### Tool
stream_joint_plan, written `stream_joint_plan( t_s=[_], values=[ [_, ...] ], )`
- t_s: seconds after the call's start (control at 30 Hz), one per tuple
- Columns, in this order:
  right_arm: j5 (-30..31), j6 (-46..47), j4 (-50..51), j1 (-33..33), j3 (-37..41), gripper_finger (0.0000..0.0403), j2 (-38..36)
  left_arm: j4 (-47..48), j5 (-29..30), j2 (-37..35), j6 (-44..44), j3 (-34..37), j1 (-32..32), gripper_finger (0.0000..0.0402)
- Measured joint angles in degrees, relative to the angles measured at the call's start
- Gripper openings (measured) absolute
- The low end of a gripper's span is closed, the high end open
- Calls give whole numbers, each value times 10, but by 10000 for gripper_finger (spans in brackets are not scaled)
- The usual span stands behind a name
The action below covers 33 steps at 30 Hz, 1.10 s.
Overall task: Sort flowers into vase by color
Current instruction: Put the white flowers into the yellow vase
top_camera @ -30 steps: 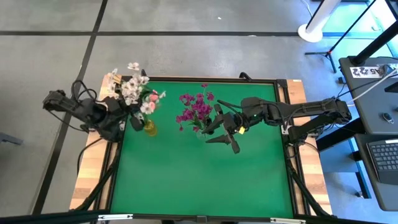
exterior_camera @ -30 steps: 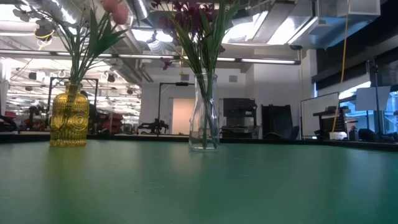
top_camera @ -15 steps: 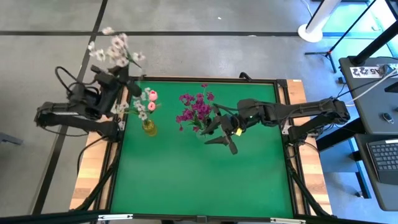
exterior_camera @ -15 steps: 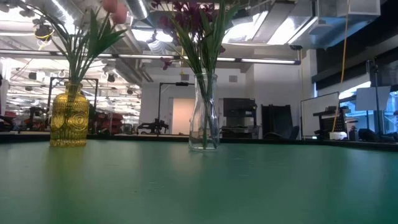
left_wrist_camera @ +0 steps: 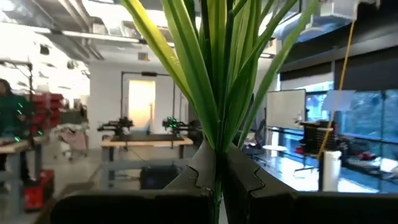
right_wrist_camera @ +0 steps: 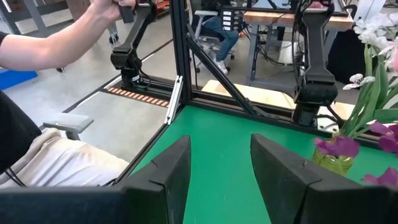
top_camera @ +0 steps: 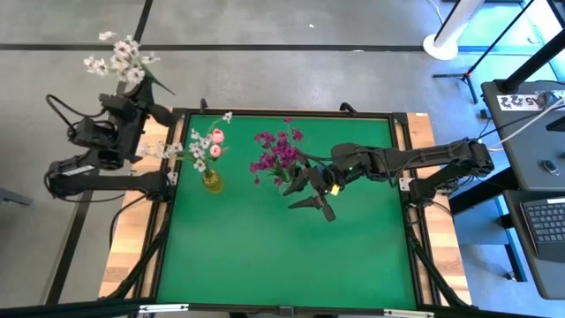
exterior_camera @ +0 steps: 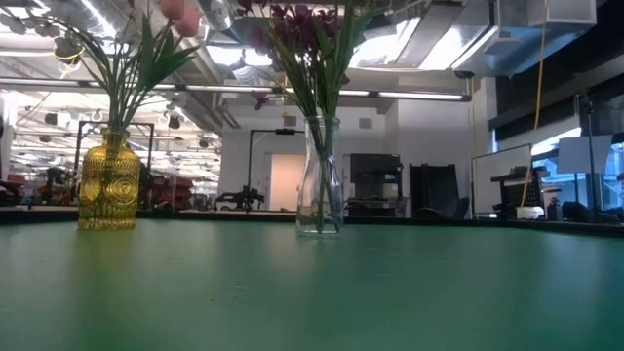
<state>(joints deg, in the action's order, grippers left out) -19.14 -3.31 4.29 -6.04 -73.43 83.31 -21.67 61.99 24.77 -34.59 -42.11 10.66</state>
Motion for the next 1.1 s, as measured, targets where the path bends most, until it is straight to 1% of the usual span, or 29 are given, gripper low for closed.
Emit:
stream_joint_plan(
  t_s=[0.1,0.2,0.27,0.37,0.47,0.6,0.7,0.77,0.93,1.1],
  values=[
    [0,0,-4,0,0,166,0,63,-17,-34,57,0,0,2],
    [0,0,-11,0,0,166,0,93,-100,-66,106,17,0,2],
    [0,0,-17,0,0,166,0,94,-148,-77,129,33,0,2],
    [0,0,-23,0,0,166,0,87,-201,-80,159,54,0,2],
    [0,0,-36,0,0,166,0,65,-255,-76,166,77,0,2],
    [0,0,-37,0,0,166,0,17,-263,-68,175,104,7,2],
    [-13,0,-36,0,0,166,0,-35,-291,-77,193,122,18,2],
    [-19,-1,-34,0,0,166,0,-49,-303,-78,202,137,28,2],
    [-26,-2,-31,0,0,166,0,-82,-304,-77,210,174,60,2],
    [-30,-2,-15,0,0,166,0,-92,-328,-77,222,184,97,2]
  ],
)
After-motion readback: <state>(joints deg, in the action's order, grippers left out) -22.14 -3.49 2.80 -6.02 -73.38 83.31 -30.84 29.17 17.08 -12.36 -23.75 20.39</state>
